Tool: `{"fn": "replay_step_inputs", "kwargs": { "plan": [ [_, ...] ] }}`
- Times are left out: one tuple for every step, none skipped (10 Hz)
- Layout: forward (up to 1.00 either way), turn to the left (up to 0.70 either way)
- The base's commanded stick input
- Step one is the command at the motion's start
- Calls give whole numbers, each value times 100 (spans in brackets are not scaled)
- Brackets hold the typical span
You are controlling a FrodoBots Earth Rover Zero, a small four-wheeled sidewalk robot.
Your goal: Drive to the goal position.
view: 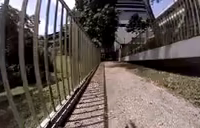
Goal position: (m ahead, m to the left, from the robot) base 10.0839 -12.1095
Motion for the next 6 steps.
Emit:
{"fn": "replay_step_inputs", "kwargs": {
  "plan": [
    [0,0],
    [0,0],
    [0,0],
    [78,0],
    [96,0],
    [100,0]
  ]
}}
